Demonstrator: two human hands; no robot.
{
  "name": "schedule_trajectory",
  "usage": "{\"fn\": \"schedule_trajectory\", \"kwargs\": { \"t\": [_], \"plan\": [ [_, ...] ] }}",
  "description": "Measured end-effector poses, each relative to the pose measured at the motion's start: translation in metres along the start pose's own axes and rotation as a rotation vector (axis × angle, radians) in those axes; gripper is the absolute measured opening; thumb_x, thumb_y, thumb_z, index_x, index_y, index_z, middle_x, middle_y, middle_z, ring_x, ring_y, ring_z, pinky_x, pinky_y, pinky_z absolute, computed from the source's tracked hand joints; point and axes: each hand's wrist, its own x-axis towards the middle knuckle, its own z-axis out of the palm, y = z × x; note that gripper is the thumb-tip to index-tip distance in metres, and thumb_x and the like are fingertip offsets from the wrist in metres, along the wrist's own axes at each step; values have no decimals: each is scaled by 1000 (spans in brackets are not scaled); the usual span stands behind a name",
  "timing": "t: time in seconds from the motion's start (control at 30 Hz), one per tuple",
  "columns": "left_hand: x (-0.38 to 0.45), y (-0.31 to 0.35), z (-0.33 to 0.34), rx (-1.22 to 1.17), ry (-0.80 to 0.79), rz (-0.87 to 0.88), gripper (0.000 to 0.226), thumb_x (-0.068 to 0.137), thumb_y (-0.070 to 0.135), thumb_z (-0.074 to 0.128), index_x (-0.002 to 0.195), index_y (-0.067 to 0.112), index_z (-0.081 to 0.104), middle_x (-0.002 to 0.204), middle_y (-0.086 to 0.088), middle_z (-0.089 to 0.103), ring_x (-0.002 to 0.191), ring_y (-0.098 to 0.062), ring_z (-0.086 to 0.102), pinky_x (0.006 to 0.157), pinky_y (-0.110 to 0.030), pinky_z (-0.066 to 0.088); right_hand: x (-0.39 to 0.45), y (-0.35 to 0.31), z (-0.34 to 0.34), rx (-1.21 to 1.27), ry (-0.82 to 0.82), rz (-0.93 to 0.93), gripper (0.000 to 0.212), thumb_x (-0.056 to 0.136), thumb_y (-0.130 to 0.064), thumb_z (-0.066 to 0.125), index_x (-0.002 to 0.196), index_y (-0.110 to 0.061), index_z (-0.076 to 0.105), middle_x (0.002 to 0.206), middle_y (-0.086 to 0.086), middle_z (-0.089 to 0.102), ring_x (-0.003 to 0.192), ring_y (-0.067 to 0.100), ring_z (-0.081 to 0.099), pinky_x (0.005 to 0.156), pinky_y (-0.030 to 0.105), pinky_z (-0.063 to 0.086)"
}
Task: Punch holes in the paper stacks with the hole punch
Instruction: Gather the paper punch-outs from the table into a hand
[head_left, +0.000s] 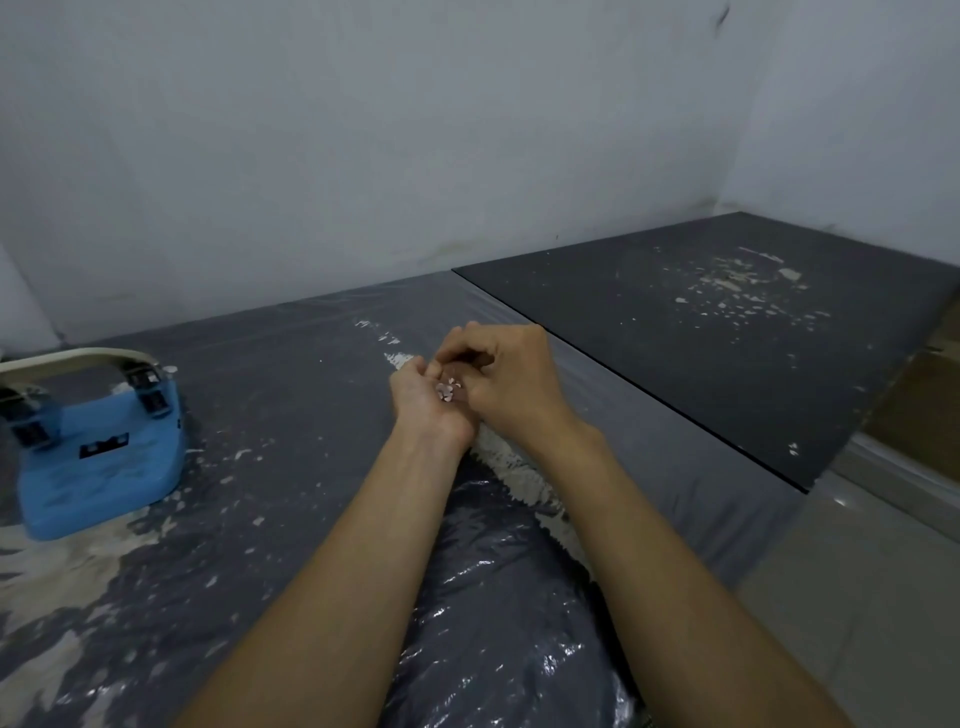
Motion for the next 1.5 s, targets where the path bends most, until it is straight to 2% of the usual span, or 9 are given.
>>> {"fn": "schedule_trajectory", "kwargs": {
  "t": [0.1,0.17,0.33,0.57,0.67,0.83,0.97,1.2,1.5],
  "plan": [
    [1,1,-1,-23,8,-6,51,108,24,29,78,2,63,51,-12,64,42,-22,65,39,-25,51,-2,-3,-1,26,40,6,22,72,4,72,83,-14,79,75,-8,74,69,5,69,65,28,57],
    [1,1,-2,-23,15,12,48,108,23,28,82,0,62,54,-13,64,43,-21,65,39,-24,51,-1,-3,-3,54,102,13,21,72,6,70,81,-12,78,75,-7,74,70,6,69,65,28,56],
    [10,4,-7,-66,-41,37,52,109,23,23,113,-11,61,108,-29,71,106,-39,69,99,-48,53,-1,18,-21,-81,273,139,27,83,9,65,98,-8,78,92,0,76,85,6,70,79,20,57],
    [11,6,-7,-95,-72,13,53,109,24,22,112,-11,62,108,-29,71,109,-41,68,103,-51,50,-8,71,-49,-320,-13,664,51,86,6,45,132,-8,62,130,14,63,118,31,58,94,29,45],
    [11,5,-7,-88,-78,6,54,109,25,21,111,-11,61,106,-28,72,107,-40,68,102,-50,50,-8,63,-38,-294,-157,609,42,87,6,40,122,1,63,117,18,66,108,36,58,88,40,48],
    [14,7,-8,-85,-85,2,55,109,25,21,110,-11,61,105,-29,72,106,-40,69,102,-50,51,-10,58,-34,-278,-171,529,51,84,12,43,118,-11,72,120,8,70,111,24,62,86,22,43],
    [15,6,-9,-71,-92,5,54,109,26,22,110,-11,61,106,-29,72,108,-40,68,103,-50,50,-1,62,-40,-286,-109,557,48,86,12,49,126,-10,68,130,11,65,119,23,61,105,31,45],
    [17,3,-10,-23,-83,13,53,109,23,22,109,-12,62,109,-29,71,110,-40,68,104,-49,50,32,59,-45,-412,-506,481,55,90,10,41,136,-14,60,140,12,57,128,30,53,108,37,43],
    [15,0,-10,3,-78,17,52,108,22,22,109,-11,63,104,-29,72,108,-40,68,102,-49,51,-13,52,-67,-437,-376,327,54,82,14,46,119,-14,72,122,8,70,113,24,64,102,32,49]
  ]
}}
